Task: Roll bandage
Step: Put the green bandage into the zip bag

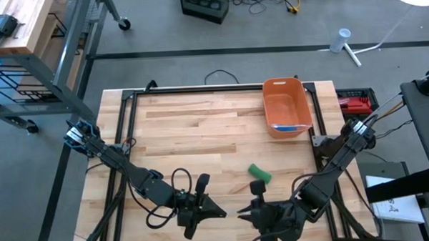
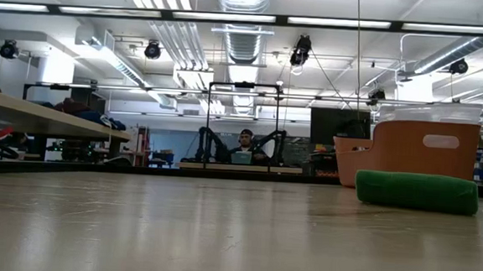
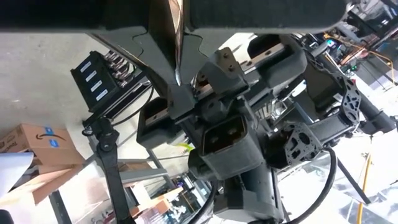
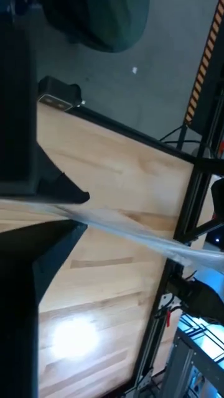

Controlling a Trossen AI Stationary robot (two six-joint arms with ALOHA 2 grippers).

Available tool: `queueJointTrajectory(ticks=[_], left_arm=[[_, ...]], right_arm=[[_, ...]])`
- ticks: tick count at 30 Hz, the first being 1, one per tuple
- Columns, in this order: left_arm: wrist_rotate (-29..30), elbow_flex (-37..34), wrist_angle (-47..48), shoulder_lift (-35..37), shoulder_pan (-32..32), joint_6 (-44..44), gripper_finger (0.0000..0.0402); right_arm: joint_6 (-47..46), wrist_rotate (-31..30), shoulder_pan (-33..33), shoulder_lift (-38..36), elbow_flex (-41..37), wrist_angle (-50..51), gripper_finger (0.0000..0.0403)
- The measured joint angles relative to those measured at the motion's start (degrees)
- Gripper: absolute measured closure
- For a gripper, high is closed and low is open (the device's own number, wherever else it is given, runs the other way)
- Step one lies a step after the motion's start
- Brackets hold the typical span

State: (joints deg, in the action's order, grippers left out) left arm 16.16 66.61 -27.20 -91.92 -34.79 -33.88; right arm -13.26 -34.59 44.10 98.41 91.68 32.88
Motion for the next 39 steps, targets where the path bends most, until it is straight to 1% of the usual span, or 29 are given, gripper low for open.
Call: queueJointTrajectory(ticks=[4,8,11,15,17,20,22,24,26,28,31,33,35,39], left_arm=[[-0.02,0.0,-0.41,0.0,0.0,0.68,0.0401],[-0.02,0.05,-0.41,0.0,0.0,2.81,0.0399],[0.0,0.3,-0.42,0.04,0.0,5.21,0.0391],[0.24,0.52,-0.71,0.55,-0.14,7.11,0.0369],[2.44,0.52,0.79,1.11,-0.34,8.93,0.0354],[8.48,0.52,2.84,2.13,-0.5,13.5,0.0324],[11.95,0.52,3.46,2.45,-0.26,17.79,0.0304],[13.46,0.42,4.07,2.26,0.72,23.14,0.0284],[13.53,0.13,4.33,1.46,2.19,29.42,0.0264],[13.46,0.07,4.74,0.06,3.51,34.4,0.0247],[13.35,0.04,5.22,-2.16,5.3,39.92,0.0224],[13.27,0.04,5.87,-3.32,6.43,43.12,0.0211],[13.22,0.03,7.7,-3.71,7.58,45.98,0.02],[13.19,0.02,11.84,-4.28,9.21,50.39,0.0183]], right_arm=[[0.2,-0.03,-0.02,0.0,0.0,0.21,0.0393],[-0.02,-0.06,-0.29,0.0,0.0,0.88,0.0395],[0.39,-0.12,-0.35,-0.11,0.02,1.58,0.04],[0.28,-1.22,-0.49,-1.11,0.1,7.51,0.04],[0.22,-2.84,-0.68,-1.68,0.41,12.85,0.0401],[0.8,-4.33,-1.35,-1.77,0.6,20.84,0.0401],[3.05,-4.4,-1.78,-1.75,0.51,25.88,0.0402],[6.9,-4.55,-2.6,-1.31,0.39,28.81,0.0402],[12.1,-5.24,-3.23,-0.53,0.28,30.22,0.0402],[18.08,-7.96,-3.86,0.42,0.24,30.18,0.0402],[27.48,-12.38,-4.78,1.8,0.24,29.92,0.0403],[31.48,-13.76,-5.7,3.07,0.24,29.89,0.0403],[33.65,-13.87,-6.72,4.04,0.24,29.94,0.0403],[34.93,-13.76,-8.15,5.36,0.24,30.48,0.0403]])
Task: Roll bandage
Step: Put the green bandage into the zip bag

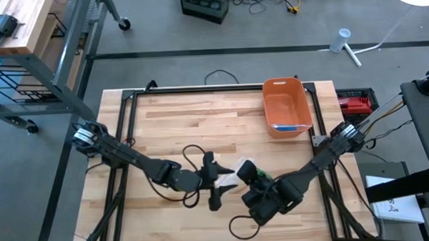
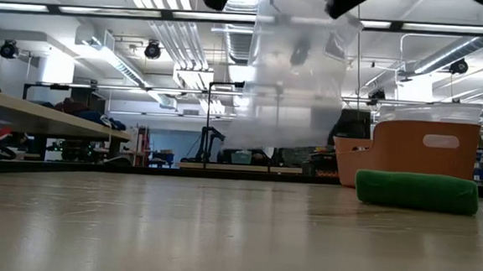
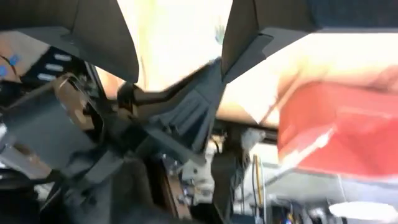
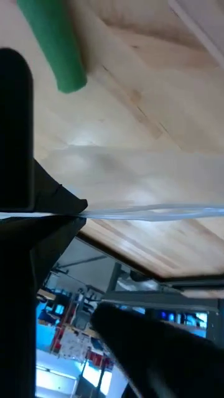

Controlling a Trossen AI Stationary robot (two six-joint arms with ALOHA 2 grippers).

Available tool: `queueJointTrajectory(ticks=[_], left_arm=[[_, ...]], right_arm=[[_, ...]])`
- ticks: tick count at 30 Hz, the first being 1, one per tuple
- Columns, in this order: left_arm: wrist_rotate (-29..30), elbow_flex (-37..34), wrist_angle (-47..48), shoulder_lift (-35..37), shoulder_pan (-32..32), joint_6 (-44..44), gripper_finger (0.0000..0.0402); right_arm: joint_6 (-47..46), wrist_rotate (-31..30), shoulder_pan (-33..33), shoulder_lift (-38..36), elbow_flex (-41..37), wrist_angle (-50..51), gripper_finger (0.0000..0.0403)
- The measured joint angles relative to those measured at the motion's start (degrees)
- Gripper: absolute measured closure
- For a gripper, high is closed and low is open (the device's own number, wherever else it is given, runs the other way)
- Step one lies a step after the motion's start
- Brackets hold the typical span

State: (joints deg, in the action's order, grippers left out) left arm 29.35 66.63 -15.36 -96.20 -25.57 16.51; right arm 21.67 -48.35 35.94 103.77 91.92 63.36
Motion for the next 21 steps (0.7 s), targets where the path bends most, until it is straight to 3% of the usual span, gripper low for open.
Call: queueJointTrajectory(ticks=[7,10,15,21], left_arm=[[-3.3,-0.02,4.86,-1.39,2.13,4.92,0.0173],[-1.81,-0.02,8.05,-1.59,2.77,6.15,0.0173],[1.45,-0.04,11.49,-1.6,3.2,7.2,0.0173],[1.63,-0.04,11.46,-1.72,3.2,6.73,0.0186]], right_arm=[[-1.01,0.7,-2.62,0.6,0.0,0.98,0.0403],[-3.56,1.17,-3.21,0.61,0.0,0.93,0.0403],[-6.24,7.65,-3.91,0.61,0.0,0.94,0.0403],[-7.65,8.1,-3.98,0.61,0.0,0.89,0.0403]])
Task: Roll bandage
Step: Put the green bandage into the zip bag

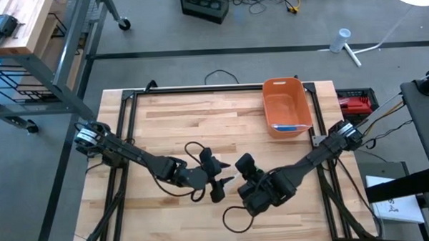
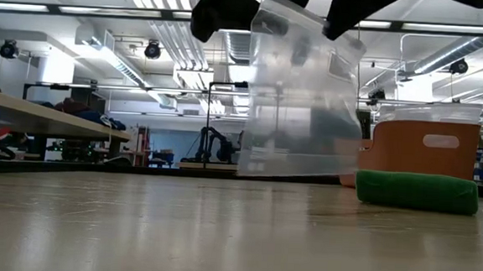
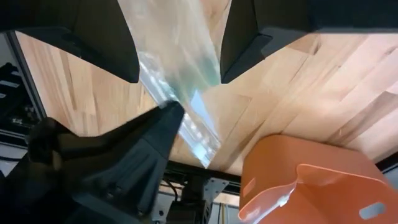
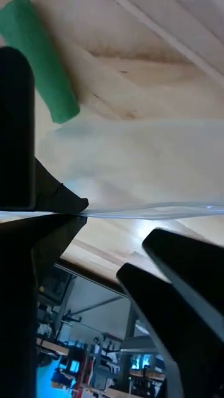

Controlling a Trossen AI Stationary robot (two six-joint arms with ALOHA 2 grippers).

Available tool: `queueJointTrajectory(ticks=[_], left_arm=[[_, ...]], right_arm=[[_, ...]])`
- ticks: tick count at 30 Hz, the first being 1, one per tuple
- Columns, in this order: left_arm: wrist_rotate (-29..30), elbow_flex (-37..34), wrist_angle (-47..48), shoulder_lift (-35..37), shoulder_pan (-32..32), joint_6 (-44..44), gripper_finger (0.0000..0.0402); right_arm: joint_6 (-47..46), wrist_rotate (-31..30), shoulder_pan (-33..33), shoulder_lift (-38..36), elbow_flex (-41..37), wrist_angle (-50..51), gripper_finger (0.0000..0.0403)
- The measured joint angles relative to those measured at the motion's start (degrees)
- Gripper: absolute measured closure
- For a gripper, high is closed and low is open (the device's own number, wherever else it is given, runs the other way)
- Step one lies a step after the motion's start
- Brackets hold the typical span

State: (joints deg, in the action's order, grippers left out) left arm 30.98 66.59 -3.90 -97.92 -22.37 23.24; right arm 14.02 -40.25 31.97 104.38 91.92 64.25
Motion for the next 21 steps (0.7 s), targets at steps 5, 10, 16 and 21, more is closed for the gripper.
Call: queueJointTrajectory(ticks=[5,10,16,21], left_arm=[[-0.74,0.0,0.07,-0.03,0.0,-1.93,0.0199],[-1.5,0.0,0.08,-0.03,-0.02,-2.26,0.0205],[-3.33,-0.39,0.28,-0.03,-0.07,-2.16,0.0199],[-3.5,-0.83,0.53,-0.03,-0.07,-2.16,0.0195]], right_arm=[[-1.44,2.13,-0.56,0.0,0.0,-0.03,0.0403],[-3.79,6.51,-1.85,0.0,0.0,-0.04,0.0403],[-5.07,7.8,-2.34,0.0,0.0,-0.11,0.0403],[-5.5,7.76,-2.39,0.0,0.0,-0.27,0.0403]])
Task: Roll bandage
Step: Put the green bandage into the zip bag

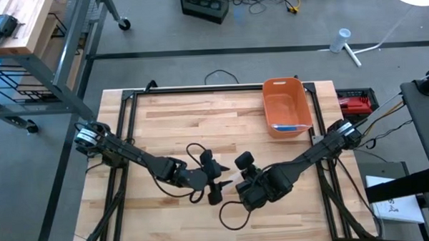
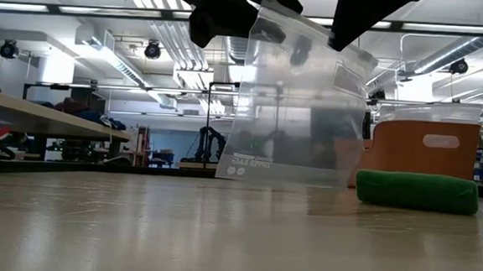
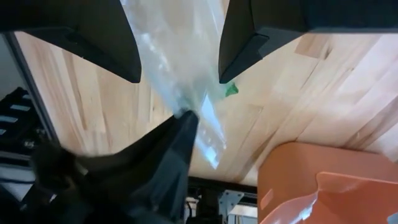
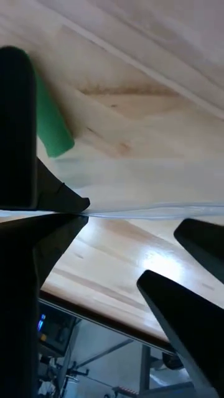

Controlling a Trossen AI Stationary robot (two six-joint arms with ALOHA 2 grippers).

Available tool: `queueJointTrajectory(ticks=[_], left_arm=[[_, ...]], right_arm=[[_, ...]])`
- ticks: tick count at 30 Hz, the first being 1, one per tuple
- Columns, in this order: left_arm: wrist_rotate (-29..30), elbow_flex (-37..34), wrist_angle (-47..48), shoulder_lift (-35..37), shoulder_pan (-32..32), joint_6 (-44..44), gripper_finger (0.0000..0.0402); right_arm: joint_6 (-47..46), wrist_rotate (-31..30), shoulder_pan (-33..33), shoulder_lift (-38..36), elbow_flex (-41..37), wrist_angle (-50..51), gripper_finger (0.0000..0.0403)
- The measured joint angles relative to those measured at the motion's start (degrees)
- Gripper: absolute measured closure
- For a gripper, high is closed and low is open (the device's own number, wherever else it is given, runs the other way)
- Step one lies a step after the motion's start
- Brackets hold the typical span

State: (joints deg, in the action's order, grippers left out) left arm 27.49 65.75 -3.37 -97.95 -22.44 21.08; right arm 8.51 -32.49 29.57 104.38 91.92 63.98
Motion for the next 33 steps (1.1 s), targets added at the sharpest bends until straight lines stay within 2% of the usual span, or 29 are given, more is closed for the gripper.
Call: queueJointTrajectory(ticks=[5,14,21,27,33], left_arm=[[0.0,-0.1,1.46,-0.02,0.0,0.0,0.0204],[0.0,-0.21,0.05,-0.01,0.0,-0.52,0.0218],[-0.02,-0.21,-1.09,0.0,0.0,-1.06,0.0197],[-0.02,-0.24,0.43,-0.17,0.0,-1.05,0.0181],[0.39,-0.35,3.21,-0.19,0.15,-1.07,0.0186]], right_arm=[[-0.45,0.18,-0.26,0.0,0.42,-0.05,0.0403],[-1.24,5.88,-1.91,0.0,1.03,-0.17,0.0403],[-3.51,10.21,-4.01,0.37,0.92,-0.23,0.0403],[-4.8,10.48,-4.01,0.35,1.47,-0.26,0.0403],[-6.99,10.49,-3.99,0.31,2.64,-0.36,0.0403]])
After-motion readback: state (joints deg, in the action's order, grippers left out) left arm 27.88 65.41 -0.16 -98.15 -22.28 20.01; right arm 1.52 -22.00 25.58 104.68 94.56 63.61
